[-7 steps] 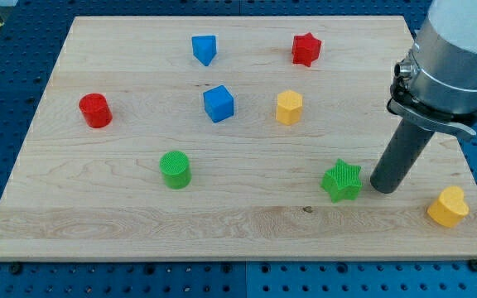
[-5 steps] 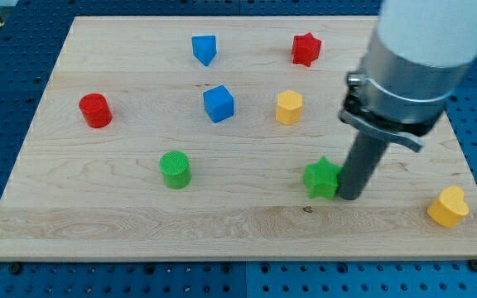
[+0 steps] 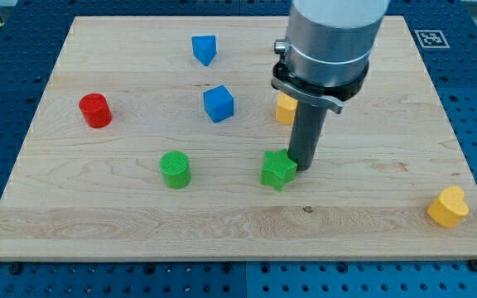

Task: Move arm to the right of blue cube

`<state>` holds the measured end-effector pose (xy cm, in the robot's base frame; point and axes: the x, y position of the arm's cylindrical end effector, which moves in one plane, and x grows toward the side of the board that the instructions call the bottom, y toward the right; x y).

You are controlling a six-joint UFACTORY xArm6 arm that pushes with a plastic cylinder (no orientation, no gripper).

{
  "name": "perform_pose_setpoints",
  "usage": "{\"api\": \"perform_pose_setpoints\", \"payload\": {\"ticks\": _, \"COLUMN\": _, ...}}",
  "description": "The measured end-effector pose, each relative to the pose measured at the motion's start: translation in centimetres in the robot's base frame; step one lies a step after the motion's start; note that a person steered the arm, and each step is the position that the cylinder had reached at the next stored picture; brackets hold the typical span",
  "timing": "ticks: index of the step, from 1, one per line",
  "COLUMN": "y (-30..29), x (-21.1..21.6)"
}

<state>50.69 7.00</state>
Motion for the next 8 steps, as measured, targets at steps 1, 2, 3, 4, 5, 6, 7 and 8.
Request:
{"api": "perform_pose_setpoints", "payload": {"ticks": 1, "y": -0.1, "x": -0.4}}
{"api": "perform_pose_setpoints", "payload": {"ticks": 2, "y": -0.7, "x": -4.8}}
{"api": "perform_pose_setpoints", "payload": {"ticks": 3, "y": -1.0, "x": -5.7}}
{"api": "perform_pose_setpoints", "payload": {"ticks": 4, "y": -2.0, "x": -5.7}}
{"api": "perform_pose_setpoints", "payload": {"ticks": 5, "y": -3.1, "x": -5.7}}
{"api": "perform_pose_setpoints", "payload": {"ticks": 6, "y": -3.1, "x": -5.7}}
{"api": "perform_pose_setpoints", "payload": {"ticks": 7, "y": -3.2, "x": -5.7}}
{"api": "perform_pose_setpoints", "payload": {"ticks": 8, "y": -4.3, "x": -5.8}}
